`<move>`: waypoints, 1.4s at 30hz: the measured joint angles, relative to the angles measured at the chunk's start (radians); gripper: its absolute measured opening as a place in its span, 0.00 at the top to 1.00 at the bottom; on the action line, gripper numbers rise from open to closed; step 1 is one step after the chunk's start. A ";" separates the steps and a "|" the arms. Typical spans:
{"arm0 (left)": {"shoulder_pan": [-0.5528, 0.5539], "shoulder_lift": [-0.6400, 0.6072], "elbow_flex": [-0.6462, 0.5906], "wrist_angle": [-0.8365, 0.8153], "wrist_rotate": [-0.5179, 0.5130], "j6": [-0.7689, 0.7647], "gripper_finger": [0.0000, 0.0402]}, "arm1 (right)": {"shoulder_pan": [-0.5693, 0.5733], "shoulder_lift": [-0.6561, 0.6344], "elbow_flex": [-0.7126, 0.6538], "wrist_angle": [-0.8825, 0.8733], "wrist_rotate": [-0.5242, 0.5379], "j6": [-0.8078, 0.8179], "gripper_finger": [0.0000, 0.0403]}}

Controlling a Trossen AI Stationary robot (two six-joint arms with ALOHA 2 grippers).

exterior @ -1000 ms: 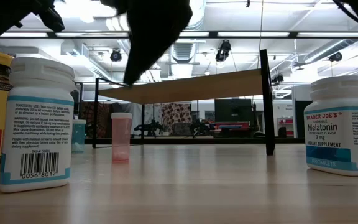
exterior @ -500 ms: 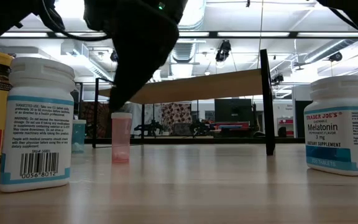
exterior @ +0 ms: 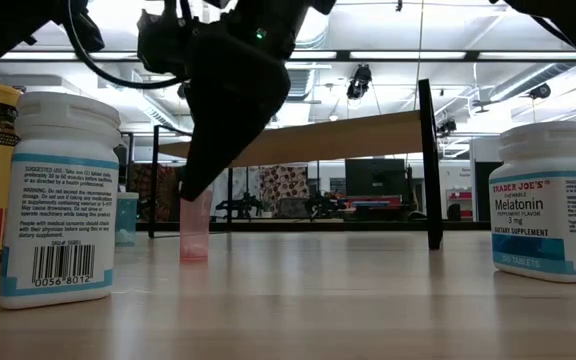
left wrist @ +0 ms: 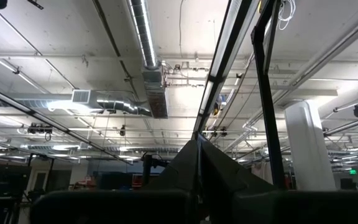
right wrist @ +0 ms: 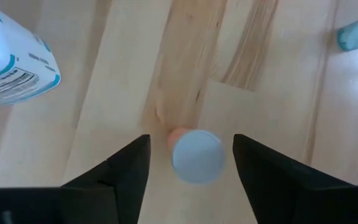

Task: Pick and place medicine bottles onto shelf by color
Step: Put the left red pill bottle on the shelf

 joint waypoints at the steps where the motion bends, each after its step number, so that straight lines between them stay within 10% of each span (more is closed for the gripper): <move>1: 0.000 0.001 0.000 0.000 0.000 0.000 1.00 | 0.000 0.000 -0.005 0.003 0.000 -0.001 0.46; 19: 0.000 0.000 0.000 0.000 0.000 0.000 1.00 | -0.003 -0.002 0.004 0.009 0.000 -0.026 0.75; 28: 0.000 -0.006 0.000 0.001 0.001 -0.002 1.00 | -0.020 -0.072 0.207 -0.233 -0.001 -0.036 0.71; 42: 0.000 -0.001 0.000 0.001 0.003 -0.001 1.00 | -0.335 -0.403 0.129 -0.384 0.061 0.158 0.74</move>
